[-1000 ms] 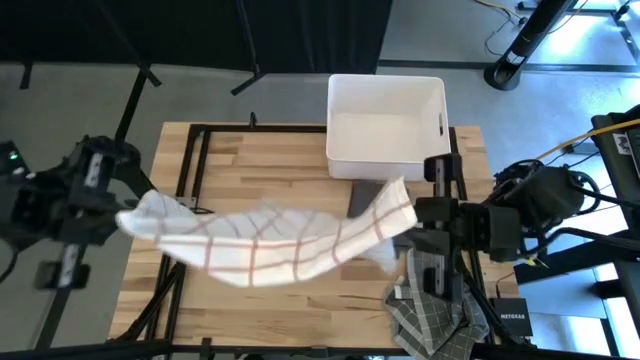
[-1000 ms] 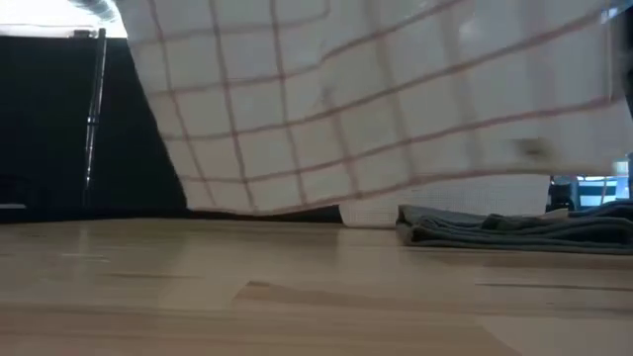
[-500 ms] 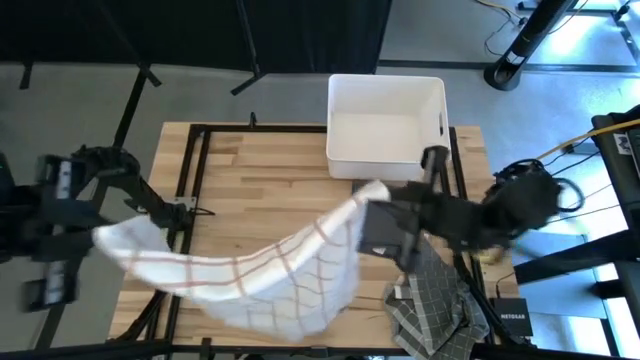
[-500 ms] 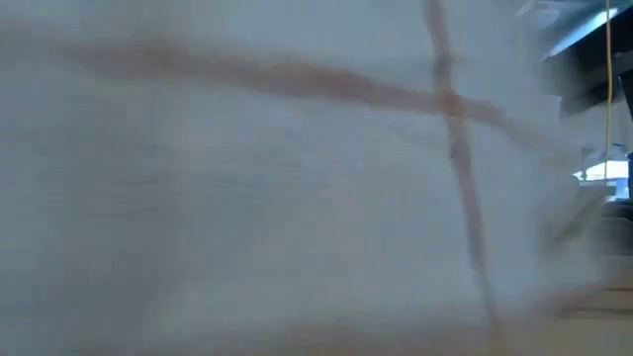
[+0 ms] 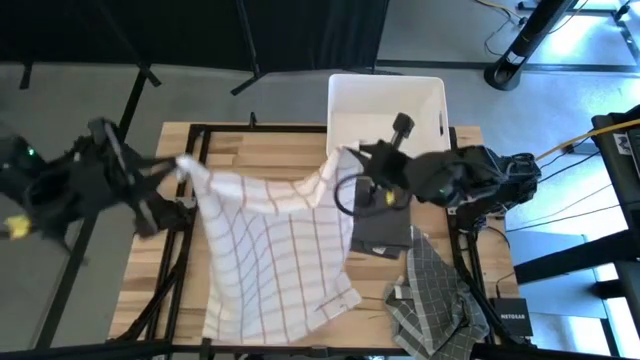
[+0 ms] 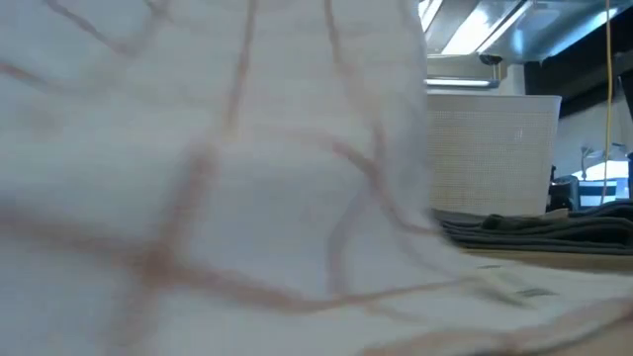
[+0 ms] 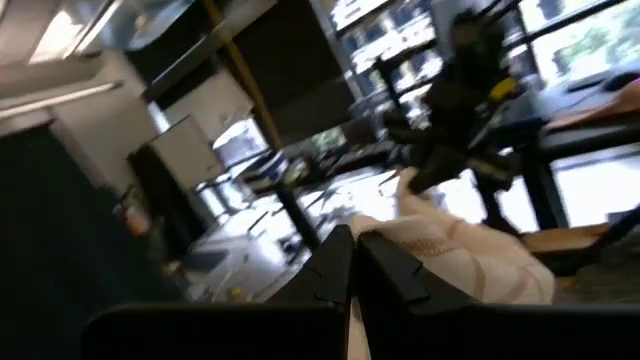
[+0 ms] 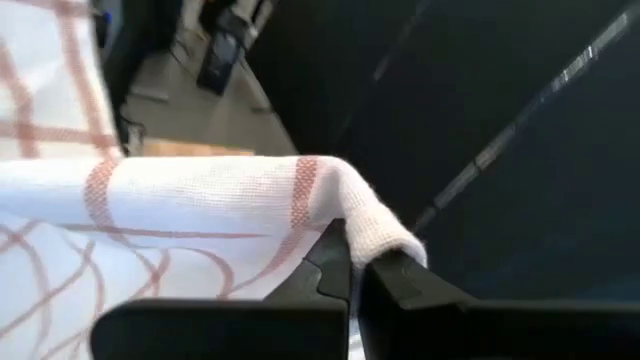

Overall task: Fold towel
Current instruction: Fold the white towel

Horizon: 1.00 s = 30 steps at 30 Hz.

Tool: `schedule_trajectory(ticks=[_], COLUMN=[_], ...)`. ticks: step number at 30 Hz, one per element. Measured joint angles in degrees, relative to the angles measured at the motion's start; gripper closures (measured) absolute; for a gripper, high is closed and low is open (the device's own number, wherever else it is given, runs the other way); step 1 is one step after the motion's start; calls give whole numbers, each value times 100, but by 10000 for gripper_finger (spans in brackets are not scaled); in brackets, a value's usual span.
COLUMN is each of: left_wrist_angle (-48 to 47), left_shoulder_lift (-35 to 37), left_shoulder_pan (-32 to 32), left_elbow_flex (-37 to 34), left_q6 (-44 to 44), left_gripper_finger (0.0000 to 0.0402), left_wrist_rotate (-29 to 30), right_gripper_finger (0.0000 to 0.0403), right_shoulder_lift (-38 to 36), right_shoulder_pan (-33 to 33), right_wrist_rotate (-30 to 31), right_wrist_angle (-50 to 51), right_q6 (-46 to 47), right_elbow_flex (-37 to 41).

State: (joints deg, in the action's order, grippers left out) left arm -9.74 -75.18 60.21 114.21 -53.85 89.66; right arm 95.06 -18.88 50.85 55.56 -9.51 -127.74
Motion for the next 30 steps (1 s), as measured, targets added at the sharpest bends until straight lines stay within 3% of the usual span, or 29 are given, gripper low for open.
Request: schedule_trajectory(ticks=[4,9,13,18,24,30], left_wrist_angle=[-2541,-6009,-8068,-7743,-8031,-8018], left_shoulder_lift=[519,1035,1162,1283,1305,1289], left_shoulder_pan=[-256,-296,-303,-333,-337,-337], left_elbow_flex=[-20,-24,-72,-886,-1894,-2757], left_q6=[2522,6151,8750,8728,9968,11100], left_gripper_finger=[396,396,396,396,396,396], left_wrist_rotate=[39,5,-539,-1272,-1741,-2702], right_gripper_finger=[398,398,398,398,398,398], right_shoulder_lift=[128,175,173,173,173,173], right_shoulder_pan=[325,613,792,961,1043,1030], right_wrist_rotate=[-172,-301,-495,-754,-1167,-1673], right_wrist_angle=[185,-98,-511,-1268,-1965,-2376], right_q6=[217,217,220,174,178,213], right_elbow_flex=[113,816,1491,2377,3328,3939])
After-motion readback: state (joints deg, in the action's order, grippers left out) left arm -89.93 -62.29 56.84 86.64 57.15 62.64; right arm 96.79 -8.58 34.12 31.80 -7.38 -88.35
